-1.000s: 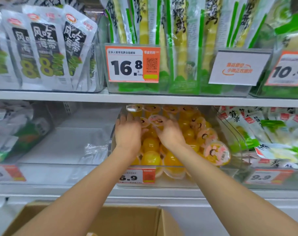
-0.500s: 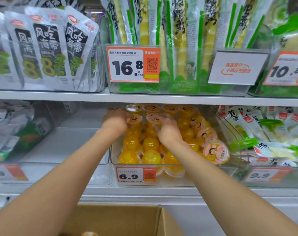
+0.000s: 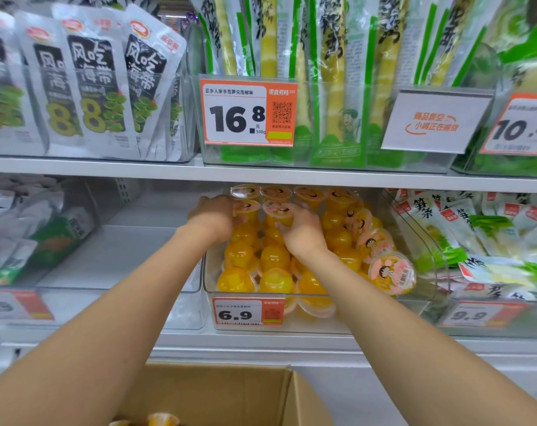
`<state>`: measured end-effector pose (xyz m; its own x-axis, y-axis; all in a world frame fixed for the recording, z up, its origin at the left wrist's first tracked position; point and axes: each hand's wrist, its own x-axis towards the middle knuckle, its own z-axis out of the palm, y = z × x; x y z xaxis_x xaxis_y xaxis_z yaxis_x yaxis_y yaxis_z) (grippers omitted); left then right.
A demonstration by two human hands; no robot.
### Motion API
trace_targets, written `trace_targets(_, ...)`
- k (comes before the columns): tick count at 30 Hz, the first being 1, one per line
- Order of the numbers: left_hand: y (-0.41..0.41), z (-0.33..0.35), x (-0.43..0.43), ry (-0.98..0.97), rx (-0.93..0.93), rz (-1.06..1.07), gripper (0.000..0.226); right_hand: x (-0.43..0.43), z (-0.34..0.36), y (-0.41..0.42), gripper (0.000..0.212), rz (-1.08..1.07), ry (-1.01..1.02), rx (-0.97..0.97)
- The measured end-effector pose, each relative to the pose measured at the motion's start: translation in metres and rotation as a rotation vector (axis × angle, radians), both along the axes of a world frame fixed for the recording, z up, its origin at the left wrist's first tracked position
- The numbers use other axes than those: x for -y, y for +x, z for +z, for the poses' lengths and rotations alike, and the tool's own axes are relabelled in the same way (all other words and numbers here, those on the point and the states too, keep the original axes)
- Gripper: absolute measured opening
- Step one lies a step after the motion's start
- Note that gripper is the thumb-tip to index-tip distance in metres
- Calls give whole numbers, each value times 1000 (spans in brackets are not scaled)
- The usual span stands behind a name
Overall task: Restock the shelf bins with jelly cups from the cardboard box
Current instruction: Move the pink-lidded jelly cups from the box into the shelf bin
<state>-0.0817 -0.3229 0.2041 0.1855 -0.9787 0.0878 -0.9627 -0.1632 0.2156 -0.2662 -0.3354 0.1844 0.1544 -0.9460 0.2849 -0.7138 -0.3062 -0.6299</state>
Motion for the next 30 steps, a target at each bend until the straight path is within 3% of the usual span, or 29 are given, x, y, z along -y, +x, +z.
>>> trace_targets(5,-1,0,-5,-15,-47,-28,56,2,-5,1,43,-50,42,206)
trace_targets(10,-4,-2,-21,-233,-204,-45,43,-7,-4,-2,54,-32,-27,120)
trace_targets(12,-10,-5,-37,-266,-208,-36,49,-19,-1,-3,53,-36,-115,36)
trace_targets(15,-25,-12,-75,-445,-150,38,39,-51,5,-1,36,-72,-242,-30)
trace_targets(19,-37,-29,-130,-756,-129,58,9,-111,-3,5,12,22,-277,96)
trace_targets(24,-33,-73,-201,-551,-375,30,8,-183,-46,8,17,80,-193,123)
trace_targets(30,-4,-183,-258,-95,-409,35,9,-234,-142,7,20,133,128,-146)
